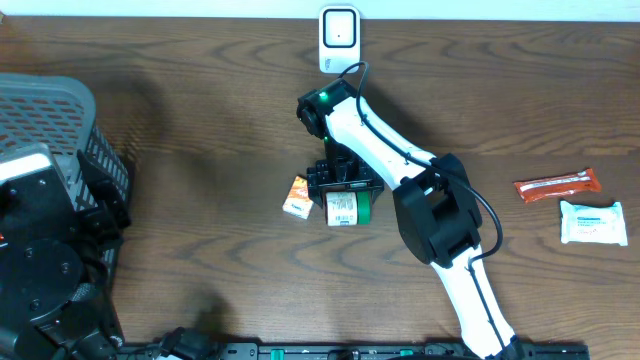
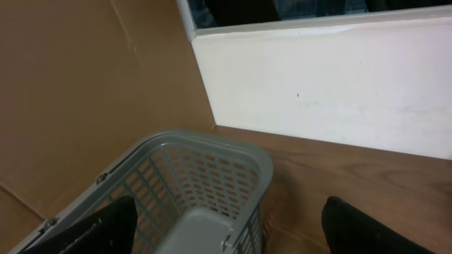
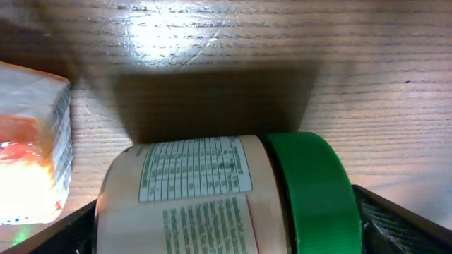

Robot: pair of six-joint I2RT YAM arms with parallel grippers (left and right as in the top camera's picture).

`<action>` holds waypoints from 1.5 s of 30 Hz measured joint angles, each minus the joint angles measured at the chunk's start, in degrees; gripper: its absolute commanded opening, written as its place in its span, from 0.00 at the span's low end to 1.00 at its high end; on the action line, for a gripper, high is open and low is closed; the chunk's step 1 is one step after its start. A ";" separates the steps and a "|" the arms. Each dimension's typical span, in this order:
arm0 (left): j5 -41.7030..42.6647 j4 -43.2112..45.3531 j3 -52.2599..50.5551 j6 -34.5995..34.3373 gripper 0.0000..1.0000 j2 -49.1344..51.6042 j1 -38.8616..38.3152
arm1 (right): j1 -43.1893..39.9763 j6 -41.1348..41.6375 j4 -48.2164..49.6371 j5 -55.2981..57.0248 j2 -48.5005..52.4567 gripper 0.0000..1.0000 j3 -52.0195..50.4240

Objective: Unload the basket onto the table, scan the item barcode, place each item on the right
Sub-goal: 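Lift the jar toward the scanner with the right gripper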

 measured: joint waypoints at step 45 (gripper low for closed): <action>0.00 0.00 0.00 0.00 0.84 0.00 0.00 | -0.57 -2.86 -0.46 -5.81 0.33 0.68 -1.53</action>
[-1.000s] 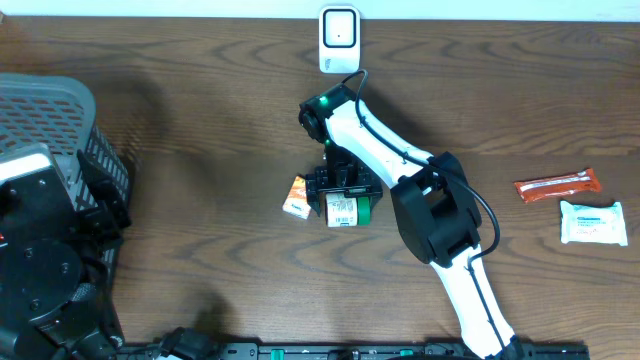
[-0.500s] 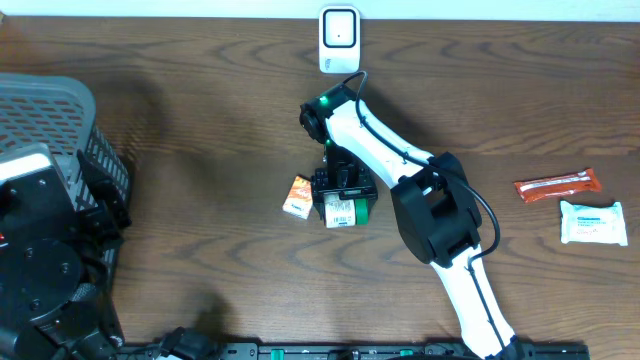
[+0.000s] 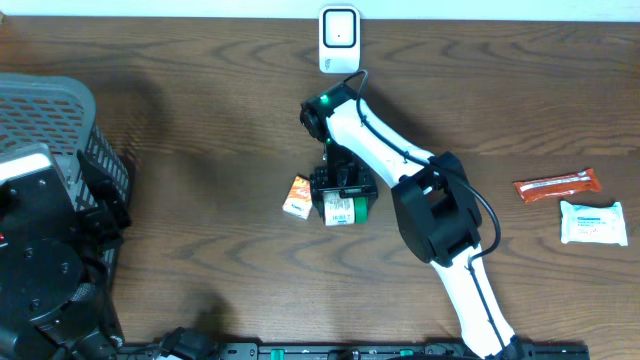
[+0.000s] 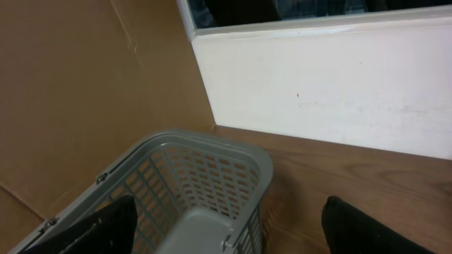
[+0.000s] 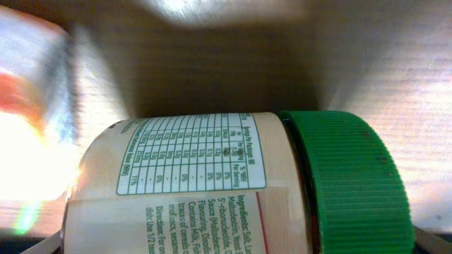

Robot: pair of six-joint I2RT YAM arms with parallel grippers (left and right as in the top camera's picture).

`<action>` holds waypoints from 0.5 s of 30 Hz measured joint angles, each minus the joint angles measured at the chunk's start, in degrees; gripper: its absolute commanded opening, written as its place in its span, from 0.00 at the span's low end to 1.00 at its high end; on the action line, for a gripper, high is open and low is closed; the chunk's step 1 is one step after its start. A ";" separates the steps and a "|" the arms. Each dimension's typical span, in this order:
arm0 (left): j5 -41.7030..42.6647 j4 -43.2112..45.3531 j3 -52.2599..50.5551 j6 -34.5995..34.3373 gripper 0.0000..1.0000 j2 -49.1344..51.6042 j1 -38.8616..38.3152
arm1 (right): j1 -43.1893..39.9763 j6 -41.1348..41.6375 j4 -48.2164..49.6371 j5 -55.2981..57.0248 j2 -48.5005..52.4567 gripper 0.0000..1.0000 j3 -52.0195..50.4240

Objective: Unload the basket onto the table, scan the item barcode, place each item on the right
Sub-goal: 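Lift the jar toward the scanner with the right gripper, then hold the jar barcode up against the scanner face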

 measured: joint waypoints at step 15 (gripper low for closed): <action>0.00 0.00 0.00 0.00 0.84 0.00 0.00 | -2.29 -2.80 1.70 13.53 0.98 0.56 26.91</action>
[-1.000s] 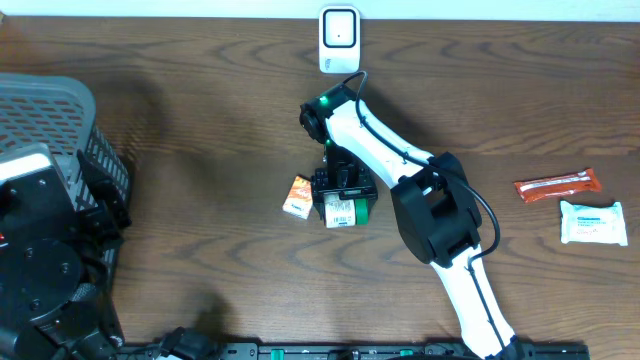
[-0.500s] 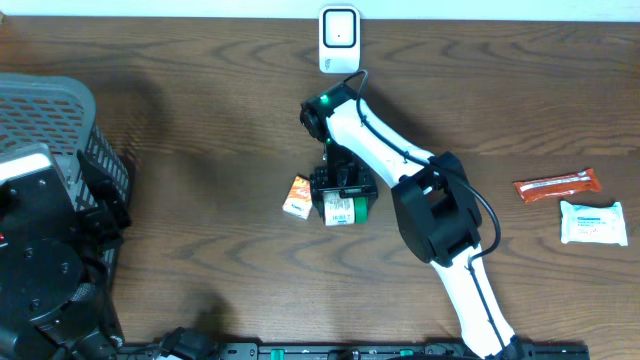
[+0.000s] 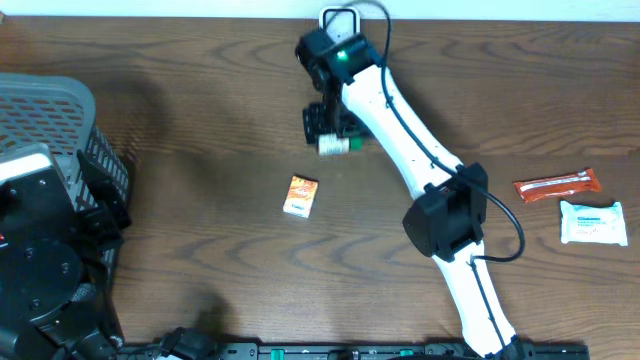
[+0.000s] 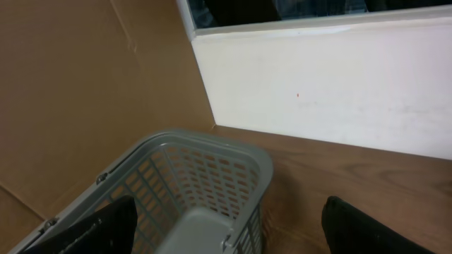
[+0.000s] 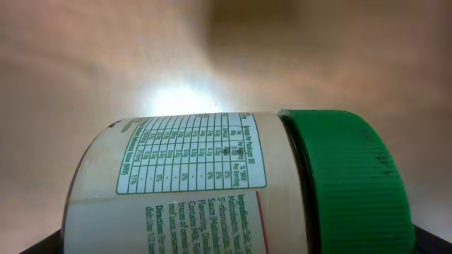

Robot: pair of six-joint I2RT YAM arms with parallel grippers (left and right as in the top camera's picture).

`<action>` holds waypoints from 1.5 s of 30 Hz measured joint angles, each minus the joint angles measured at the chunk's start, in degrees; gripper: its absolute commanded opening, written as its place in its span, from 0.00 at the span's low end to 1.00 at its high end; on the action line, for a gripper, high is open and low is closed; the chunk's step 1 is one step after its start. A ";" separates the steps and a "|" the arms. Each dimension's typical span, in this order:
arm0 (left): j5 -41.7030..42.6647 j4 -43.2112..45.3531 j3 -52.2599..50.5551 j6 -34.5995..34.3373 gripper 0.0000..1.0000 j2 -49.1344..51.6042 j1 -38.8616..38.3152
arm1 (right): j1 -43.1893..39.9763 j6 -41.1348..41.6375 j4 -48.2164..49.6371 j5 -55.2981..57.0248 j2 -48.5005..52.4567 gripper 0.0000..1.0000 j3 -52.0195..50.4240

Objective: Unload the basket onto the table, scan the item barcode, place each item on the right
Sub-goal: 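Hold the jar barcode up against the scanner face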

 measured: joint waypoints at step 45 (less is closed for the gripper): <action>0.00 0.02 0.00 0.00 0.84 0.00 0.00 | -8.66 -14.47 101.15 22.73 0.28 0.61 -27.12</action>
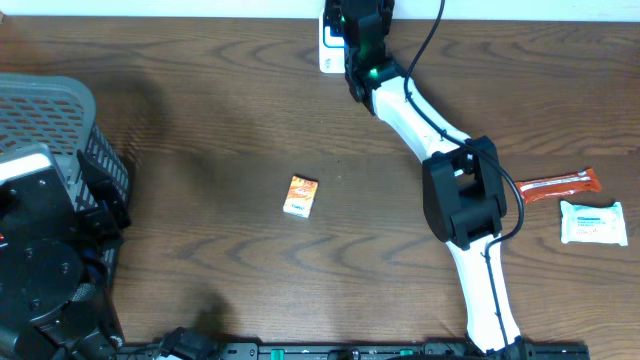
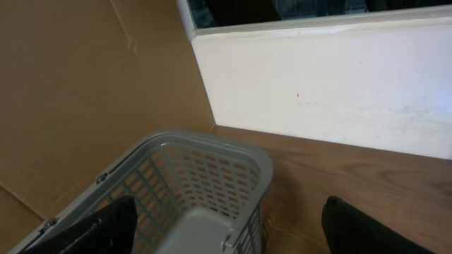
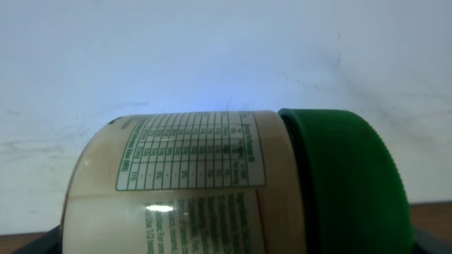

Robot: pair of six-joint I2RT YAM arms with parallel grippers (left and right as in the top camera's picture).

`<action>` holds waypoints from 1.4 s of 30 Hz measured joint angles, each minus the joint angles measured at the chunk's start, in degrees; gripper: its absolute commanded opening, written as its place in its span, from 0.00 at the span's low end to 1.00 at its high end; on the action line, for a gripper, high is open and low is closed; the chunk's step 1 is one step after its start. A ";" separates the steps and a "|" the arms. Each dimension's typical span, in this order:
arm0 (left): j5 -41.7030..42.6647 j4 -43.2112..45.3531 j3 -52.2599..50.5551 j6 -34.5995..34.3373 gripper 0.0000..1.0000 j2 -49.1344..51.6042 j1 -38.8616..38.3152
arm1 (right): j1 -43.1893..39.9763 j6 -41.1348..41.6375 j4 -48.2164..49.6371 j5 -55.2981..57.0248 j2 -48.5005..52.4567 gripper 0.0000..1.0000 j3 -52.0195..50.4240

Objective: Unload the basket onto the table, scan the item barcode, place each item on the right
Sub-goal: 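Hold the jar barcode up against the scanner face, then carry the jar to the right edge and release it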

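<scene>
A beige jar with a printed nutrition table (image 3: 191,169) and a green lid (image 3: 346,183) fills the right wrist view, lying sideways against a white wall. My right gripper (image 1: 360,22) is shut on it at the table's far edge. It hangs right over the white scanner (image 1: 327,48), which shows only partly beside the arm. The jar itself is hidden under the arm in the overhead view. My left gripper (image 2: 226,240) is open above the grey basket (image 2: 205,176), with its dark fingers (image 2: 92,229) spread wide and nothing between them.
A small orange box (image 1: 300,196) lies mid-table. An orange snack bar (image 1: 557,185) and a white packet (image 1: 592,222) lie at the right. The grey basket (image 1: 60,110) and the left arm's black bulk (image 1: 40,270) fill the left side. A white wall runs behind the table.
My right gripper has moved with the jar from just in front of the scanner to right over it at the far edge. The jar now faces the white wall. The left arm is unchanged.
The jar lay on the table next to the orange box with my right gripper around it. Then the gripper was close down on it. Then the jar was held off the table near the scanner, and now over the scanner at the far edge.
</scene>
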 measured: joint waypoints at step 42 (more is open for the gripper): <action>-0.02 -0.02 0.00 0.00 0.84 0.00 0.00 | -13.20 4.17 -73.75 -1.29 -29.31 0.70 -0.50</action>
